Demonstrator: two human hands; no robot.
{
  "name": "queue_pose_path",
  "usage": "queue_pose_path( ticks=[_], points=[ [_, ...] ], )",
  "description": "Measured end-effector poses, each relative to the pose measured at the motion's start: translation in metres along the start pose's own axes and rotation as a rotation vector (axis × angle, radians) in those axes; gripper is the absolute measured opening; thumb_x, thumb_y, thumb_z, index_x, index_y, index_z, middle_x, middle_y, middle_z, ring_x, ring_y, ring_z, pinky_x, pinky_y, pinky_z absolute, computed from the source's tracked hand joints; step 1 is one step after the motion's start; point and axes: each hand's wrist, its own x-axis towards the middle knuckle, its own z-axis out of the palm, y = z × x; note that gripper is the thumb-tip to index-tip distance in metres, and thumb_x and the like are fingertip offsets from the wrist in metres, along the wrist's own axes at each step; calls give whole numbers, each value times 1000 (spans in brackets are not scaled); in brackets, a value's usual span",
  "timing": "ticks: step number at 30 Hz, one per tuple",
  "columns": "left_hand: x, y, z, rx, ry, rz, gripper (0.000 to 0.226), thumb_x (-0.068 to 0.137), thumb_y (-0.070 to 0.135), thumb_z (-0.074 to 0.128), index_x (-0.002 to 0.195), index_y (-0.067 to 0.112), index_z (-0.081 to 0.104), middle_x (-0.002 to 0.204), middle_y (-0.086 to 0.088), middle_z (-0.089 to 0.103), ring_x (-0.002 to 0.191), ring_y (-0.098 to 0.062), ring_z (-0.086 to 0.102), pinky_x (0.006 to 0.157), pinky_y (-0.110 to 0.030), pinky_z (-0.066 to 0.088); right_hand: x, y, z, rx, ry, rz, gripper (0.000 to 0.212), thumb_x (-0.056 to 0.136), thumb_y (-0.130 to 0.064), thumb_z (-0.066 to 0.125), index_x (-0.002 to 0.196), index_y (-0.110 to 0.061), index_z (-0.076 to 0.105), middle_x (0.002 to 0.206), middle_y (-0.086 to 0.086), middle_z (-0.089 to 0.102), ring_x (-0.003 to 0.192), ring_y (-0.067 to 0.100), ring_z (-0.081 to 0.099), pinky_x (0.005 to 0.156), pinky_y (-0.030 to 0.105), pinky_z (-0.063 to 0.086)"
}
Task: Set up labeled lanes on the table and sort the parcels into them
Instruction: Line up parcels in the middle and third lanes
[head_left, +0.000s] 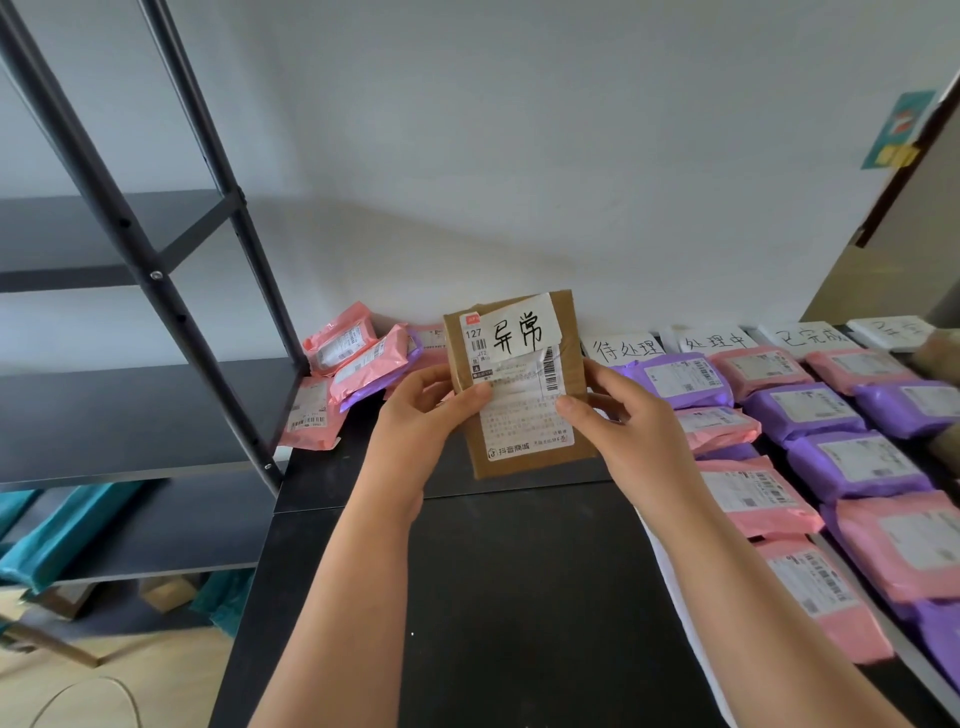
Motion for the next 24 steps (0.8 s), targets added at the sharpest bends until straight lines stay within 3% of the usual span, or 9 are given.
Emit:
queue_pose_path(
  ticks=[6, 10, 14, 20, 24],
  points=[
    [-3, 7, 2, -16, -7, 38, 61, 62, 46, 78, 118, 26, 66, 112, 7, 73, 108, -17, 69, 100, -46, 51, 2, 1, -2, 24, 48, 16, 29, 92, -31, 67, 119, -42, 62, 110, -23, 68, 100, -11, 61, 76, 11, 54],
    [-2, 7, 3, 11, -24, 22, 68, 63, 51, 86, 124, 31, 62, 115, 10, 72, 111, -14, 67, 103, -44, 48, 5, 1, -2, 90, 131, 92, 35, 91, -39, 67, 125, -32, 62, 108, -19, 69, 94, -4, 66, 68, 12, 54],
    [-3, 3, 6, 54, -33, -6, 76, 56, 59, 84, 123, 31, 63, 114, 11, 71, 109, -11, 67, 104, -41, 48, 9, 6, -3, 95, 185, 178, 35, 89, -45, 67, 120, -29, 64, 99, -20, 70, 85, -5, 67, 67, 16, 53],
    [-8, 5, 9, 95, -43, -44, 65, 58, 63, 70, 115, 32, 68, 107, 16, 73, 104, -4, 66, 103, -34, 48, 10, 12, 0, 88, 174, 242, 29, 91, -47, 63, 110, -26, 67, 89, -21, 68, 73, -20, 59, 54, 4, 43],
    [-8, 2, 10, 106, -53, -53, 69, 56, 67, 71, 116, 32, 68, 108, 14, 73, 106, -6, 66, 104, -37, 48, 5, 13, 0, 107, 179, 264, 29, 91, -48, 64, 111, -27, 67, 91, -18, 71, 78, -12, 64, 56, 8, 44]
  ],
)
